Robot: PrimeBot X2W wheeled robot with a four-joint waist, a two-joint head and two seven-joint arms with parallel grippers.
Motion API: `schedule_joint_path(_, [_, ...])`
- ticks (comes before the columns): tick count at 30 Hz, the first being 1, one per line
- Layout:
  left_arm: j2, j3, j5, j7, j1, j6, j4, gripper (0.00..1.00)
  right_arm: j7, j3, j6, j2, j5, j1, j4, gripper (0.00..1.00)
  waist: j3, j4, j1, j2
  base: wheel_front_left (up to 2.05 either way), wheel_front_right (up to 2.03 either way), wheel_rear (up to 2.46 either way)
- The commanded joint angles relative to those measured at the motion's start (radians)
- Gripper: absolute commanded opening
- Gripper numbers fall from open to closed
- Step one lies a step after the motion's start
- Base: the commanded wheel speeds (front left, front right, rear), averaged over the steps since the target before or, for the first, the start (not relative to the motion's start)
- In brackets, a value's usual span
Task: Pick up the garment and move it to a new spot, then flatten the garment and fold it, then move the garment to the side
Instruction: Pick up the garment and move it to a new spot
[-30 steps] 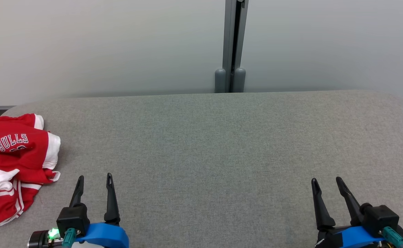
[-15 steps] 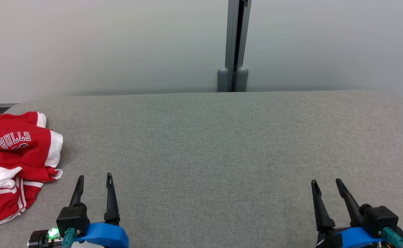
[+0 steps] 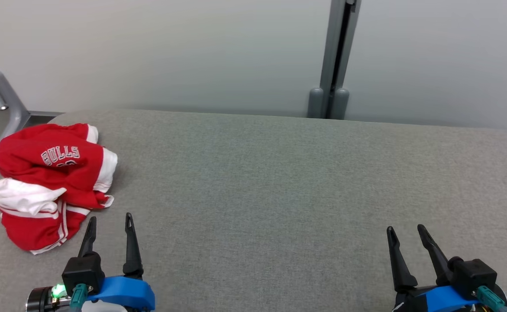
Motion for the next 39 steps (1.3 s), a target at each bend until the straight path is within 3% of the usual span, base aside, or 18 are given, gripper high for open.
schedule_joint_path(1, [0.006, 0.001, -0.006, -0.005, -0.006, 0.004, -0.003, 1.00, -0.004, 0.003, 0.000, -0.006, 0.002, 0.000, -0.003, 1.00, 0.007, 0.029, 0.0000, 0.0000, 0.00, 0.00, 0.00])
schedule_joint_path(25, [0.029, 0.029, -0.025, -0.005, 0.027, 0.033, -0.038, 1.00, -0.004, 0.026, 0.000, -0.006, 0.013, 0.012, 0.004, 1.00, 0.009, 0.337, 0.0000, 0.0000, 0.00, 0.00, 0.00])
schedule_joint_path(39, [0.034, 0.037, -0.041, -0.005, 0.048, 0.048, -0.055, 1.00, -0.004, 0.046, 0.000, -0.006, 0.016, 0.008, 0.014, 1.00, 0.003, 0.359, 0.0000, 0.0000, 0.00, 0.00, 0.00])
